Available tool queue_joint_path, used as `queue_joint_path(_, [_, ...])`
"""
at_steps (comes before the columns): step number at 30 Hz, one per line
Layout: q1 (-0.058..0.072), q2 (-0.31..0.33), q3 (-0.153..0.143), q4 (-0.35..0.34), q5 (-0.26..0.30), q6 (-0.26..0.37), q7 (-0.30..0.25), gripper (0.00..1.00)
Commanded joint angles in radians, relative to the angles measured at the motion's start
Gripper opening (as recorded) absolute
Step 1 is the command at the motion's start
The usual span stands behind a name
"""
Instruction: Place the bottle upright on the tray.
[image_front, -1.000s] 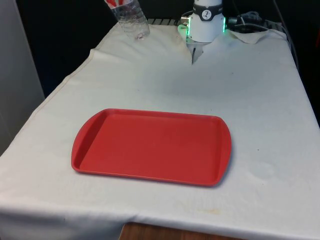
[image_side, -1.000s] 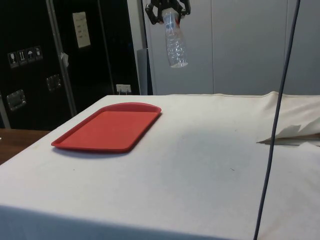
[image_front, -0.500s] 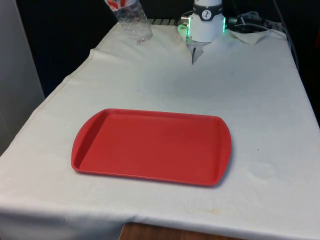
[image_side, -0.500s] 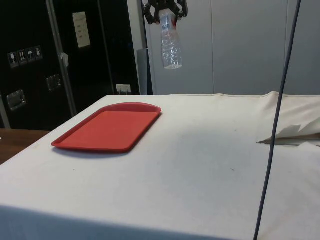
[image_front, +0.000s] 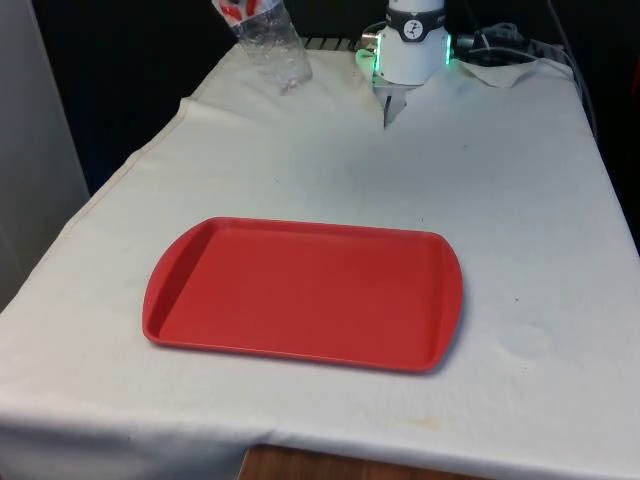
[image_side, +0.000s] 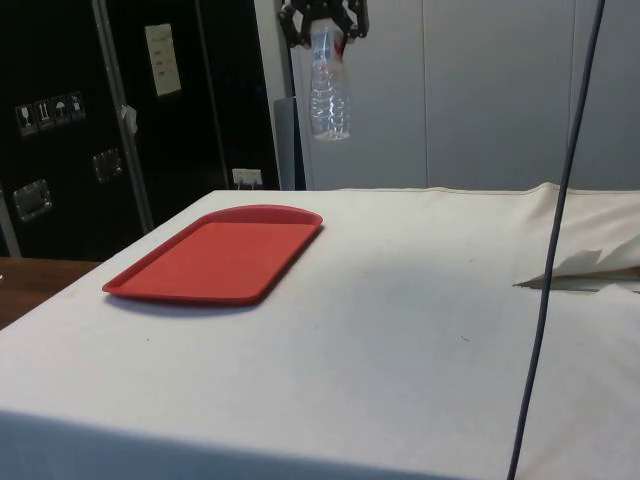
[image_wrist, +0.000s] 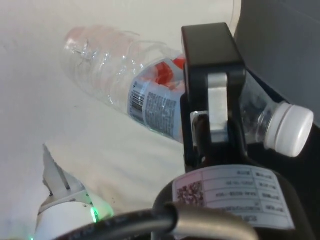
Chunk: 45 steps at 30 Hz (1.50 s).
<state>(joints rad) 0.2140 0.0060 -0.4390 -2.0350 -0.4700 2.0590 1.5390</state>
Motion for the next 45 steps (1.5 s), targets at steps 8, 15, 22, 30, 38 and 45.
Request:
queue_joint_path(8, [-0.001,-0.008,0.0,-0.013,0.019,0.042,0.012,0.28])
queue_joint_path(15, [-0.003,-0.02,-0.001,-0.03,0.049,0.1,0.025,0.28])
queue_joint_path(22, [-0.005,-0.023,-0.003,-0.037,0.071,0.136,0.026,0.28])
queue_joint_path(30, [-0.007,-0.027,-0.004,-0.048,0.093,0.175,0.026,0.28])
queue_joint_path(38, [-0.011,-0.03,-0.005,-0.058,0.112,0.223,0.024,0.28])
queue_joint_path(45, [-0.013,-0.02,-0.004,-0.063,0.109,0.262,0.015,0.28])
